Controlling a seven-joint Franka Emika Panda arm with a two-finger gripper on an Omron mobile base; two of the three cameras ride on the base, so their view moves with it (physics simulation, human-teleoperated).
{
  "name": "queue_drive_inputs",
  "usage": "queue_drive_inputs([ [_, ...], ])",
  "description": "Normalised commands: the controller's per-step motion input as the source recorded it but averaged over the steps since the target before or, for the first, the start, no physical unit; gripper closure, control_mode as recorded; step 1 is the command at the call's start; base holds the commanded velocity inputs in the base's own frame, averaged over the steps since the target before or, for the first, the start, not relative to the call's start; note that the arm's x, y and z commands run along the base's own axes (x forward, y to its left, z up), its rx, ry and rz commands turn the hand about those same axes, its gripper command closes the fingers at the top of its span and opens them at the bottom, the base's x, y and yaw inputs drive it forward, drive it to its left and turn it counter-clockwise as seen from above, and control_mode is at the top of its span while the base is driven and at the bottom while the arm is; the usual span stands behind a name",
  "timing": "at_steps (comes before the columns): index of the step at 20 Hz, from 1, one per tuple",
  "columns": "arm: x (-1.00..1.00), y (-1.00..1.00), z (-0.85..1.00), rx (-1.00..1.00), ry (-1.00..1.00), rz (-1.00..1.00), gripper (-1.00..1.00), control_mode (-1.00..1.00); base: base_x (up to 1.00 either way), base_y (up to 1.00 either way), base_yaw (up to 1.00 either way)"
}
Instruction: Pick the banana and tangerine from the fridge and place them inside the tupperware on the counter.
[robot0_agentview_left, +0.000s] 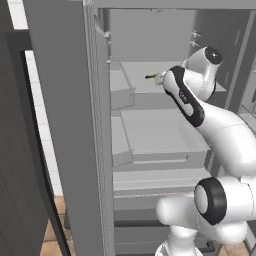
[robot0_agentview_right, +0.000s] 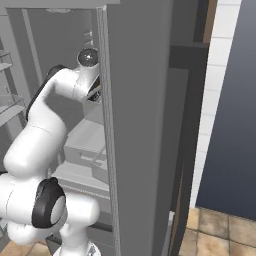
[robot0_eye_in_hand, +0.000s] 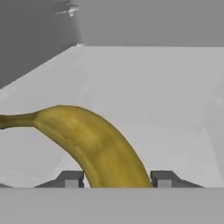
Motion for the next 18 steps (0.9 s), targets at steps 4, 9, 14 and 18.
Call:
queue_drive_inputs([
  [4,-0.82,0.0,0.12,0.0,-0.11,-0.05,1.0,-1.0,0.0,0.0,0.0],
  [9,-0.51,0.0,0.41,0.0,0.0,-0.12,1.0,-1.0,0.0,0.0,0.0],
  [14,-0.47,0.0,0.47,0.0,0.02,-0.15,1.0,-1.0,0.0,0.0,0.0],
  [18,-0.67,0.0,0.27,0.0,0.01,-0.03,1.0,-1.0,0.0,0.0,0.0],
])
